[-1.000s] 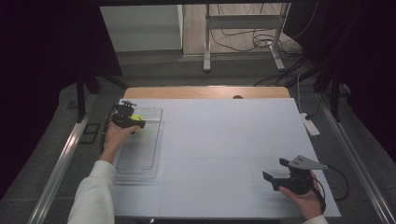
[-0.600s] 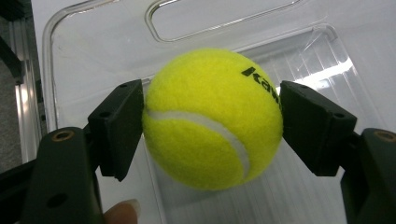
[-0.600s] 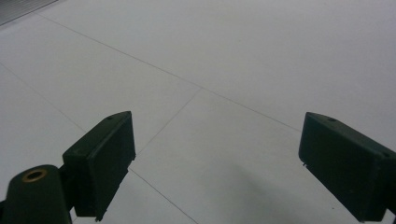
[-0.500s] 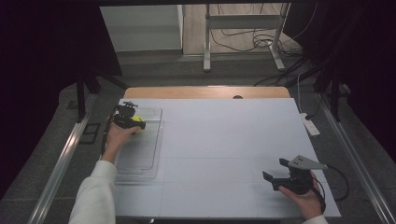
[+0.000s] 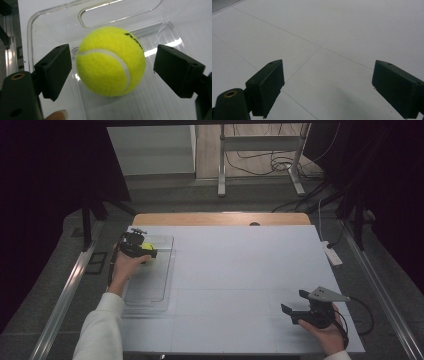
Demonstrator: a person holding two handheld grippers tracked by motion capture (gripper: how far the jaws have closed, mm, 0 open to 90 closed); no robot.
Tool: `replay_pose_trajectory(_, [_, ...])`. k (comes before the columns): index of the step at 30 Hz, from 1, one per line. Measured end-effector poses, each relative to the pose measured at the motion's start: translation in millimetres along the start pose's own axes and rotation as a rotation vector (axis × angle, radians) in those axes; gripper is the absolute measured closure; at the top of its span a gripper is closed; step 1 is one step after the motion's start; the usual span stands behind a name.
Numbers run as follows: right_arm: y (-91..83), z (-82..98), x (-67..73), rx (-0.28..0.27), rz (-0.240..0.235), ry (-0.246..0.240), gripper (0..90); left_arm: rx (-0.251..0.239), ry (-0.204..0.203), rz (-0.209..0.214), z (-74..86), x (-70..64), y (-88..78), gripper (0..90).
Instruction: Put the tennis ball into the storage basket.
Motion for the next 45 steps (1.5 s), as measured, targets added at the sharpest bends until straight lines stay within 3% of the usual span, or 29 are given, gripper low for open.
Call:
replay_pose_trajectory(17, [-0.5, -0.3, -0.1, -0.005, -0.003, 0.002, 10.8, -0.131, 0.000, 0.073, 0.4, -5.2, -25.8, 13.1])
replay_pose_trajectory(33, [-2.2, 2.8, -3.5, -0.008, -0.006, 0.014, 10.8, -0.202, 0.026, 0.112, 5.2, -13.4, -44.8, 13.7])
replay_pose_trajectory(45, [-5.2, 3.2, -4.2, -0.010, 0.007, 0.020, 10.8, -0.281, 0.089, 0.170, 16.8, -29.3, -61.9, 13.4])
Point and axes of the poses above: each handheld gripper's, and its own axes: y roughly forward along the jaws, z roughly out of its underside, x roughly to its left, the point moved 5 cm from there along y, roughly forward along the jaws, and after that the axes turned 11 degrees about x, right-handed, at the moved point
